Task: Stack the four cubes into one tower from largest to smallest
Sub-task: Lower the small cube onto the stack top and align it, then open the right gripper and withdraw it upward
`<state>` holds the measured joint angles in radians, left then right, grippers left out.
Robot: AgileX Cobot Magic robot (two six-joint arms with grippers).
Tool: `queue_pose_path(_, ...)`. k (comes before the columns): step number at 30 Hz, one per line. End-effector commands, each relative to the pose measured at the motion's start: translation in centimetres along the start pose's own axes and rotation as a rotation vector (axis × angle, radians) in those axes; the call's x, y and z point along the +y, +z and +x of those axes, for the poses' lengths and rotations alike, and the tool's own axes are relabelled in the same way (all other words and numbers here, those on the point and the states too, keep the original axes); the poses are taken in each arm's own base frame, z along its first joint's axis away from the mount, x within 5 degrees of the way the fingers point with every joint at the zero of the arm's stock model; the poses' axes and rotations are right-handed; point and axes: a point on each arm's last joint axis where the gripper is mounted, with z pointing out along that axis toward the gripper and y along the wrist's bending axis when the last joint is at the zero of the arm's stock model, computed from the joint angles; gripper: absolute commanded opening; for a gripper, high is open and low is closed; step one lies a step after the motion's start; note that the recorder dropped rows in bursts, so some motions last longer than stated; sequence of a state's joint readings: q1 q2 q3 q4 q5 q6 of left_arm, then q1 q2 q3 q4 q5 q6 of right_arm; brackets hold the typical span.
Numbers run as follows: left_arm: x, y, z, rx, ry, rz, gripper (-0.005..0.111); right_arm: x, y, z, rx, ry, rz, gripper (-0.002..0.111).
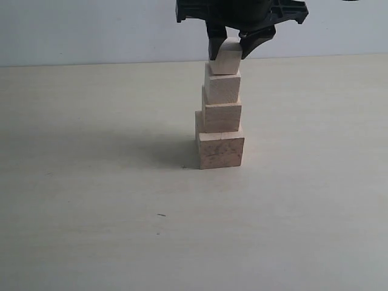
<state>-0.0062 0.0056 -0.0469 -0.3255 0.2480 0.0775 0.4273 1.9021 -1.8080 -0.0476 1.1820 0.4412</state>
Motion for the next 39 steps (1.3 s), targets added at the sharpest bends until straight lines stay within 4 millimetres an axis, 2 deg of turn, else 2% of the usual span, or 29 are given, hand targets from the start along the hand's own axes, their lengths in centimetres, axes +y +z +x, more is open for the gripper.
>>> queue_pose_path(1, 0.0, 0.0, 0.1, -0.006, 0.002, 0.006, 0.0, -0.2, 0.7, 0.2, 0.035, 0.003, 0.018, 0.037)
queue_pose_path(10, 0.0, 0.0, 0.1, -0.006, 0.002, 0.006, 0.0, -0.3, 0.8, 0.3, 0.052, 0.0, 0.032, 0.053)
queue_pose_path(20, 0.0, 0.0, 0.1, -0.006, 0.002, 0.006, 0.0, -0.2, 0.8, 0.3, 0.054, 0.003, 0.026, 0.059)
queue_pose_path(25, 0.0, 0.0, 0.1, -0.006, 0.002, 0.006, 0.0, 0.3, 0.3, 0.6, 0.075, 0.028, -0.043, 0.06)
queue_pose_path(29, 0.0, 0.0, 0.1, -0.006, 0.002, 0.006, 0.0, -0.1, -2.5, 0.7, 0.006, 0.017, -0.045, 0.06)
queue_pose_path(31, 0.0, 0.0, 0.1, -0.006, 0.002, 0.006, 0.0, -0.6, -4.6, 0.7, -0.055, -0.013, -0.025, 0.06)
queue_pose_path(33, 0.0, 0.0, 0.1, -0.006, 0.002, 0.006, 0.0, -1.5, -7.0, 0.8, -0.133, -0.058, 0.017, 0.06)
queue_pose_path(35, 0.0, 0.0, 0.1, -0.006, 0.002, 0.006, 0.0, -3.1, -10.7, 0.6, -0.271, -0.108, 0.123, 0.058)
queue_pose_path(36, 0.0, 0.0, 0.1, -0.006, 0.002, 0.006, 0.0, -5.2, -13.0, 0.1, -0.381, -0.126, 0.28, 0.048)
queue_pose_path(37, 0.0, 0.0, 0.1, -0.006, 0.002, 0.006, 0.0, -7.5, -14.3, -0.6, -0.448, -0.106, 0.427, 0.029)
queue_pose_path(39, 0.0, 0.0, 0.1, -0.006, 0.002, 0.006, 0.0, -10.5, -15.0, -1.1, -0.464, -0.052, 0.527, 0.005)
